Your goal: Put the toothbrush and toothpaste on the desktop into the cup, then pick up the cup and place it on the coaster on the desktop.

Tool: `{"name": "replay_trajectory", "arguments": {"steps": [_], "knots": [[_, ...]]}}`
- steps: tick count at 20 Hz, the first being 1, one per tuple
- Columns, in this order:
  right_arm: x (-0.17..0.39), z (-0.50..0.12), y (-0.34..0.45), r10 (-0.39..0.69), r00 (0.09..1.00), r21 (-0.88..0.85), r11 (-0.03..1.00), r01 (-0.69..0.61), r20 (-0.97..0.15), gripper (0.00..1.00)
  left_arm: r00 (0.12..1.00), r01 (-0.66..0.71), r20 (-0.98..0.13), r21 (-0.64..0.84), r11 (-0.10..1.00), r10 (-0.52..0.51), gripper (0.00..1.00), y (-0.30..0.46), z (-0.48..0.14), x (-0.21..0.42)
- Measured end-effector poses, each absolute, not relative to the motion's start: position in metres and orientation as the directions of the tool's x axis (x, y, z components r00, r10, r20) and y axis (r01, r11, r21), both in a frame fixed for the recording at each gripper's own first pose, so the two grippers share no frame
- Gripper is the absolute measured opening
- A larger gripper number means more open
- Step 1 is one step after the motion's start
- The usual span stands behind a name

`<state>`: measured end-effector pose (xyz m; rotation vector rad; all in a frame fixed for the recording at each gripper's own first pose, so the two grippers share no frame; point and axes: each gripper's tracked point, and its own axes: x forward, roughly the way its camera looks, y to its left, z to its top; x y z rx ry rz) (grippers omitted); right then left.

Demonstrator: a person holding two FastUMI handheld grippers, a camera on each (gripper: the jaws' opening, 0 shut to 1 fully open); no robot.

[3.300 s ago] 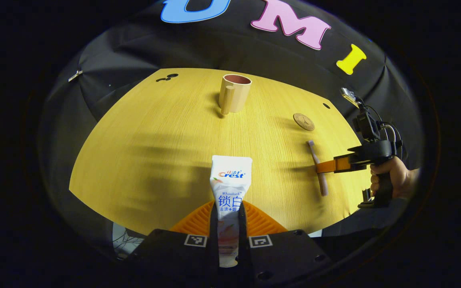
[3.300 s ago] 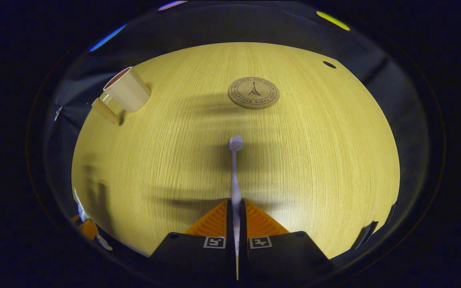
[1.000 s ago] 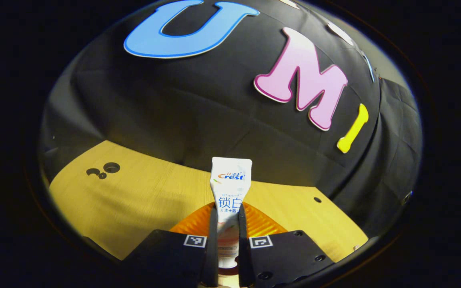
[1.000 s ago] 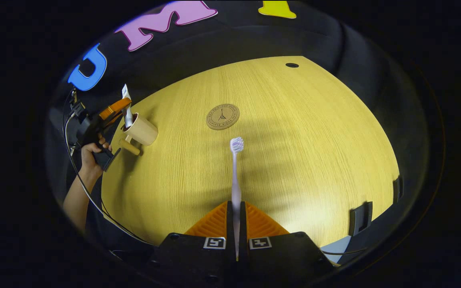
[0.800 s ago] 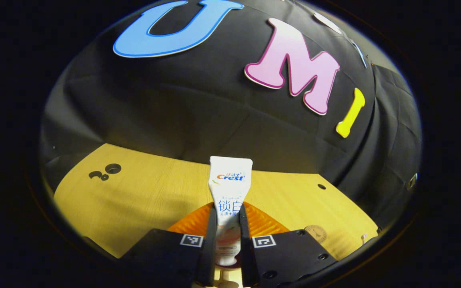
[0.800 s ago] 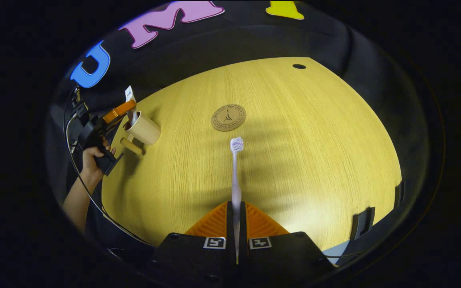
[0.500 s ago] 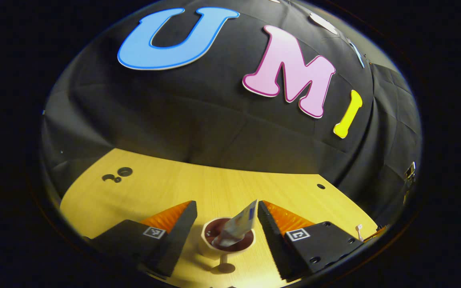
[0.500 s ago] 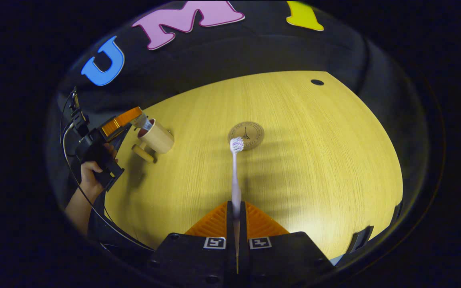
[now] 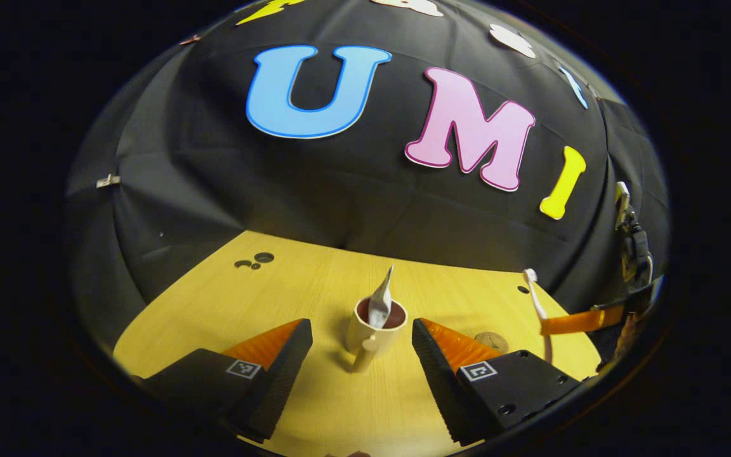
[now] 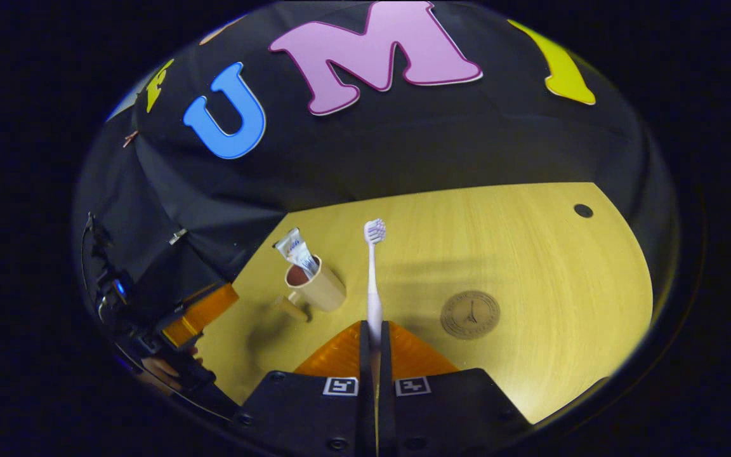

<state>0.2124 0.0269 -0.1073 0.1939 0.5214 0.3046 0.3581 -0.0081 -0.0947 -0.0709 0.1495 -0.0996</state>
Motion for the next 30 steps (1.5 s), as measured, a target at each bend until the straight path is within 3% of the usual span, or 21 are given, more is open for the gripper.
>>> {"name": "replay_trajectory", "arguments": {"steps": [9, 18, 25, 30], "knots": [[0.297, -0.076, 0.103, 0.378, 0.869, 0.338, 0.902, -0.269, -0.319, 0.06, 0.988, 0.056, -0.127, -0.215, 0.975, -0.084, 0.98, -0.003, -0.105, 0.309], [0.365, -0.084, 0.151, 0.363, 0.903, 0.321, 0.905, -0.281, -0.232, 0.06, 0.988, 0.045, -0.139, -0.203, 0.978, -0.074, 0.98, 0.024, -0.124, 0.309], [0.374, -0.119, 0.164, 0.360, 0.905, 0.319, 0.905, -0.280, -0.227, 0.06, 0.988, 0.010, -0.146, -0.269, 0.963, -0.051, 0.98, 0.039, -0.138, 0.316], [0.358, -0.125, 0.165, 0.348, 0.929, 0.233, 0.920, -0.313, -0.126, 0.06, 0.987, 0.010, -0.155, -0.259, 0.966, -0.051, 0.98, 0.040, -0.148, 0.318]]}}
